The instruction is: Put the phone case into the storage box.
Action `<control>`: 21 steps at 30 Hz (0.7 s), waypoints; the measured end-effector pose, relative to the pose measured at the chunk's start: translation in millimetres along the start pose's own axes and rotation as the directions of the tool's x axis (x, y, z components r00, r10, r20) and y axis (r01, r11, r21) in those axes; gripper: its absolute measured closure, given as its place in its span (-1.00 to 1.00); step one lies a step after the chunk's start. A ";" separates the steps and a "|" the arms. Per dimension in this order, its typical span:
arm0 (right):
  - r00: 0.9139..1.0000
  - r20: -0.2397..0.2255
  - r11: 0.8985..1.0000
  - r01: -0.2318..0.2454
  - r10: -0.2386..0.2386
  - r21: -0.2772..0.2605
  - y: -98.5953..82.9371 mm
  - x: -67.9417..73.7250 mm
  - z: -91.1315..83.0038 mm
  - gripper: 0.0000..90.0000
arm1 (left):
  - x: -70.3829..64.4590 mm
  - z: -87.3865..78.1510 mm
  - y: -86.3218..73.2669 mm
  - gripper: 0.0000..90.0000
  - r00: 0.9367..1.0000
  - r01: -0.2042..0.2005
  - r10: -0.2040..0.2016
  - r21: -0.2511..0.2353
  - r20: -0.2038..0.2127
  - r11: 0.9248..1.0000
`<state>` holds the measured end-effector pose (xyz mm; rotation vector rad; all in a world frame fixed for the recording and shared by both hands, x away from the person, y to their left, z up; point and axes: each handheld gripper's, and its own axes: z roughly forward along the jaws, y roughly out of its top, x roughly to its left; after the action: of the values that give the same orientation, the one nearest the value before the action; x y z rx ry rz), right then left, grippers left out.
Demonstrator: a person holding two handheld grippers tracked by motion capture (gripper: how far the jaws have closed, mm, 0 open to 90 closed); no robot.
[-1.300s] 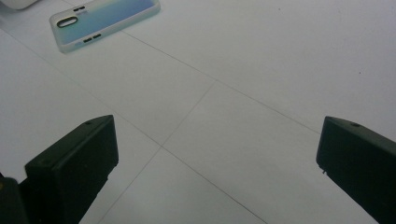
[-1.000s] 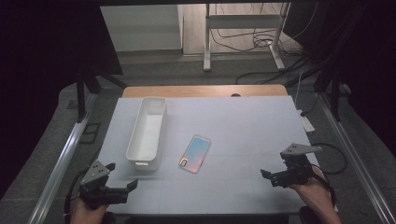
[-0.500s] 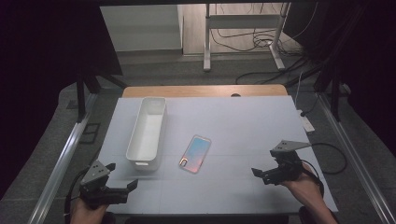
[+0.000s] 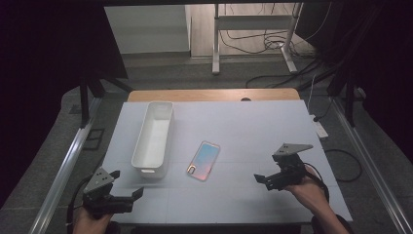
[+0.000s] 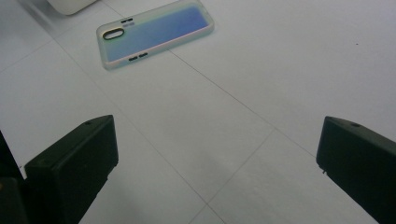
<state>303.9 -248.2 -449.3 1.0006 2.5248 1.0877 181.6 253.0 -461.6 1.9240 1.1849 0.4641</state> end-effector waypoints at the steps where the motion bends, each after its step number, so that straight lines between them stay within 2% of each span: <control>1: 1.000 -0.004 1.000 0.003 -0.002 0.002 0.9 0.3 1.6 -1.00 | -0.2 0.1 0.0 -0.98 1.000 -0.001 0.001 0.001 -0.001 1.000; 9: 1.000 -0.022 1.000 0.004 -0.003 0.025 5.9 3.0 10.9 -1.00 | -0.9 0.3 0.1 -0.98 1.000 -0.006 0.006 0.002 -0.004 1.000; 21: 0.999 -0.036 0.999 0.030 -0.028 0.044 14.5 7.2 26.9 -1.00 | -0.4 -0.6 -0.4 -0.98 1.000 -0.001 0.001 -0.004 -0.004 1.000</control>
<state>317.6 -221.2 -457.4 0.9612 2.5942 1.0543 180.8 253.0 -461.5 1.9205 1.1849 0.4707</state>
